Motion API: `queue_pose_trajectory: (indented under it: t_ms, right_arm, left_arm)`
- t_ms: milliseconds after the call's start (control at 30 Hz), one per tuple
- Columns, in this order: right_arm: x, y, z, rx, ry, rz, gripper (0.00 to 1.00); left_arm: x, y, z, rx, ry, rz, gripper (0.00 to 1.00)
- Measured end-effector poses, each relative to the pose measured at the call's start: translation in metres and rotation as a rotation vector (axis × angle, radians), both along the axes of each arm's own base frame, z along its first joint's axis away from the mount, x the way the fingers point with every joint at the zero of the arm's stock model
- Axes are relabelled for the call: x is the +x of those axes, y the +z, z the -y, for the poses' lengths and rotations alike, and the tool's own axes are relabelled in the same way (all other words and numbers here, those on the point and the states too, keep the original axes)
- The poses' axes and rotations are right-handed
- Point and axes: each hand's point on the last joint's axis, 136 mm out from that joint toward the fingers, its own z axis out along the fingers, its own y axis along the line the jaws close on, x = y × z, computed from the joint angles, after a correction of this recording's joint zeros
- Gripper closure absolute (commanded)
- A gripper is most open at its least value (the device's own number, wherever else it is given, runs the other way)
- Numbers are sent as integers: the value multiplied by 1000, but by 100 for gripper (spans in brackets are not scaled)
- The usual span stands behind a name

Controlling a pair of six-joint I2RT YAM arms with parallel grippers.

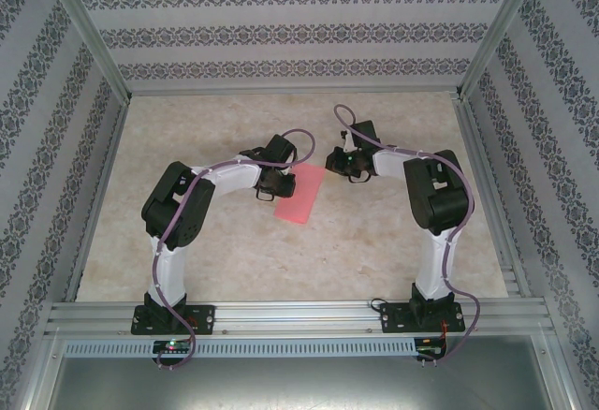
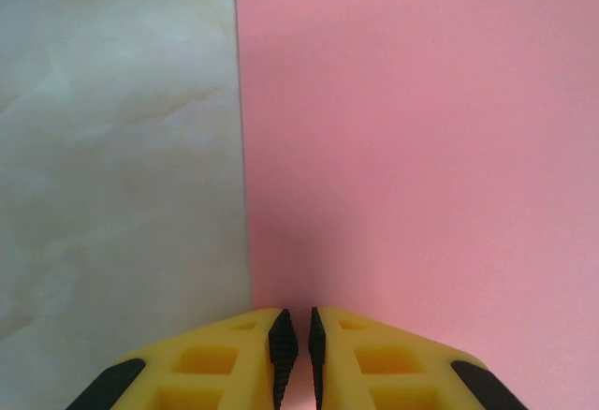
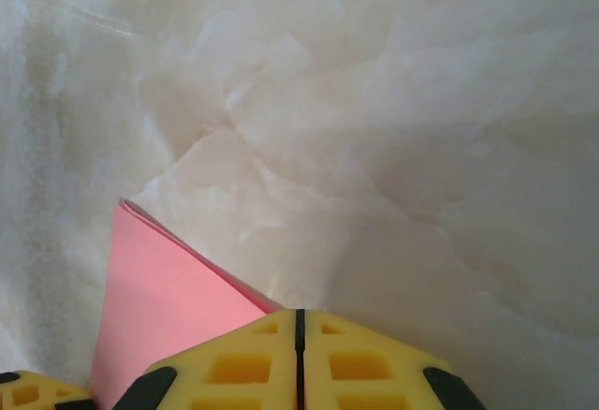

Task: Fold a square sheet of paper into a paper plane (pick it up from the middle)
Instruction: Fold the square sheet of paper in half at the center of the table.

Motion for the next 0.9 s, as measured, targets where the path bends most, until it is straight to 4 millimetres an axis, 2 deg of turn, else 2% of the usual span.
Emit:
queue_pose_trajectory:
  t_ms: [133,267,400,500,733,900]
  right_arm:
    - [-11,21,-13,12,31,29,91]
    - [-40,37,-45,63,98,36,91]
    - [-74,25,-70,85,149,-30,91]
    - [-94,12,-79,91,163,-85,91]
    - [-118,-11,-74,84,149,-161,91]
    - [-131,-11,-77,92,164,-156,91]
  left_arm:
    - [0,0,0,-2,0,-1,78]
    - [0,1,1,-4,-1,-1,78]
    - [0,1,1,-5,-1,-2,78]
    - [0,1,1,-5,-1,-2,79]
    - [0,0,1,-5,-1,-3,79]
    - [0,0,1,-7,-2,-3,78]
